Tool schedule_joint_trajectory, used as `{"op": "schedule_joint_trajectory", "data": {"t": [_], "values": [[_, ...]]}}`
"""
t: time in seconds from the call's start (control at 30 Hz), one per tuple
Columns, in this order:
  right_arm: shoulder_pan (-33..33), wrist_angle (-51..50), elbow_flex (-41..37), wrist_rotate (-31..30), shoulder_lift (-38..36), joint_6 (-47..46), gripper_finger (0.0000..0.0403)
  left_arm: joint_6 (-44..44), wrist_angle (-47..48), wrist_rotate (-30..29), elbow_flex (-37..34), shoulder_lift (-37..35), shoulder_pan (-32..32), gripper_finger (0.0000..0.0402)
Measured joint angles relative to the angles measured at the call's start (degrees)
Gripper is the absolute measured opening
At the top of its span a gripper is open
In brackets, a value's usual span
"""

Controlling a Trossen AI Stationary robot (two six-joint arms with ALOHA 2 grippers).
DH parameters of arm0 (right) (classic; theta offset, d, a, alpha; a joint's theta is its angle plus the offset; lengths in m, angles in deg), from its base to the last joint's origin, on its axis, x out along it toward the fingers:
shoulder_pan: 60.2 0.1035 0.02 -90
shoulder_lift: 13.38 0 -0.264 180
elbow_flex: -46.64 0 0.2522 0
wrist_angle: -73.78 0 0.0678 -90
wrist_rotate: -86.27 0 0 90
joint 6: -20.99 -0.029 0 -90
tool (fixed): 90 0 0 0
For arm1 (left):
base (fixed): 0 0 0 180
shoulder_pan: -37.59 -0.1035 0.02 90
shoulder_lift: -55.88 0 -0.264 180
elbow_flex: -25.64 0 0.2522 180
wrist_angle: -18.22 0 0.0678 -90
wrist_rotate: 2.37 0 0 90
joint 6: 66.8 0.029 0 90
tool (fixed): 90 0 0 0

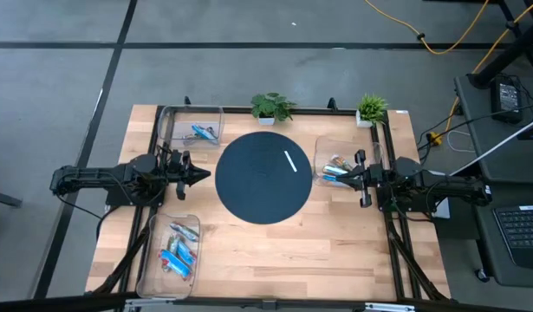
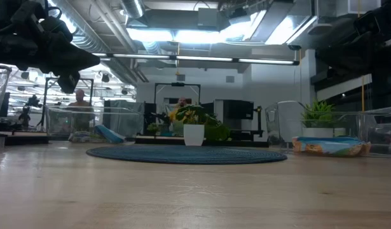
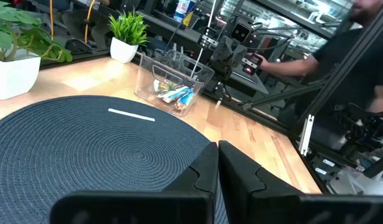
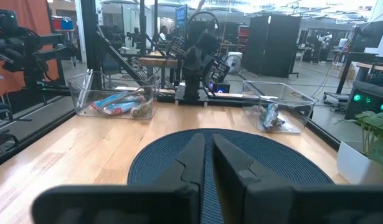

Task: Pick and place Granola Bars by type
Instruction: Return to Home Position

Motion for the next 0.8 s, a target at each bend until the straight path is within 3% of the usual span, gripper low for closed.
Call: {"op": "schedule_joint_trajectory", "data": {"t": [0.8], "values": [[0.0,0.0,0.0,0.0,0.0,0.1,0.0033,0.0,0.0,0.0,0.0,0.0,0.0,0.0004]]}}
